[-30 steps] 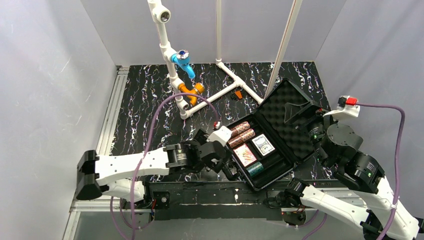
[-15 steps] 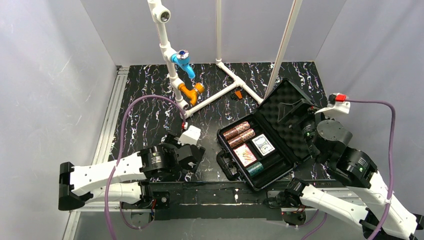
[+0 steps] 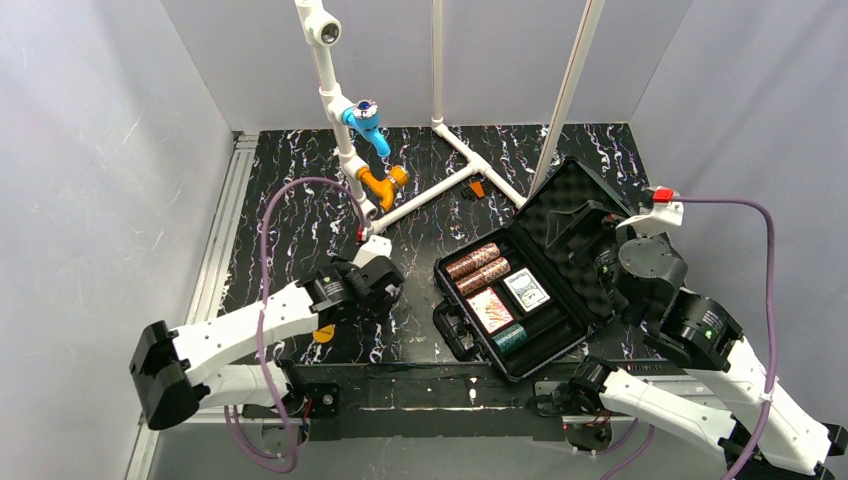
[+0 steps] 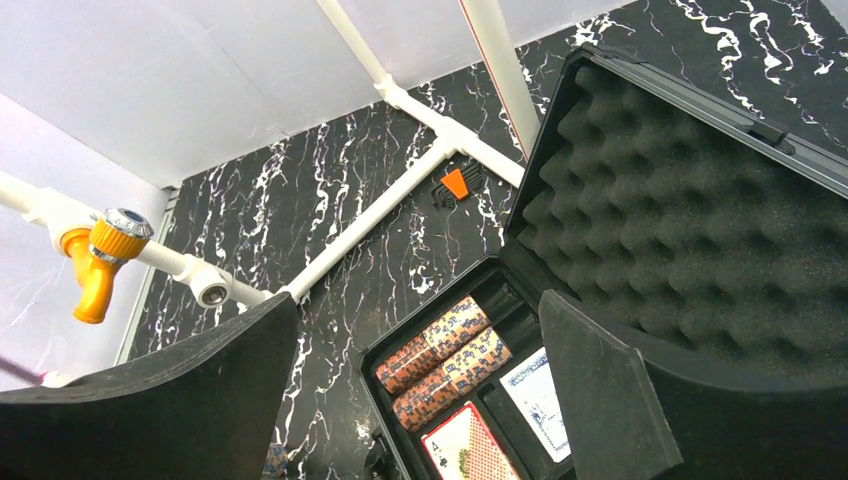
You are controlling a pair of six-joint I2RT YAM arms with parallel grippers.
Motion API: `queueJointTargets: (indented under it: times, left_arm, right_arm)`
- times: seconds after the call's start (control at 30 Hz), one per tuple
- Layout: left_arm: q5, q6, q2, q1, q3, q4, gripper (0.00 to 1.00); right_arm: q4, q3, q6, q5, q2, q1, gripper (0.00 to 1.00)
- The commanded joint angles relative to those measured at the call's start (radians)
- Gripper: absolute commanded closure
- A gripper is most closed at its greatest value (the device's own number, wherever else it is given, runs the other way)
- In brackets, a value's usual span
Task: Pack up texas hold em set
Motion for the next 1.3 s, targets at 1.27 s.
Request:
queueJointTargets:
  times: [1.27]
  left_arm:
    - [0.243, 0.103, 0.283, 0.214, -0.009, 0.209, 0.43]
  right_arm:
    - [0.016, -0.018, -0.025, 0.052, -0.061, 0.003, 0.02]
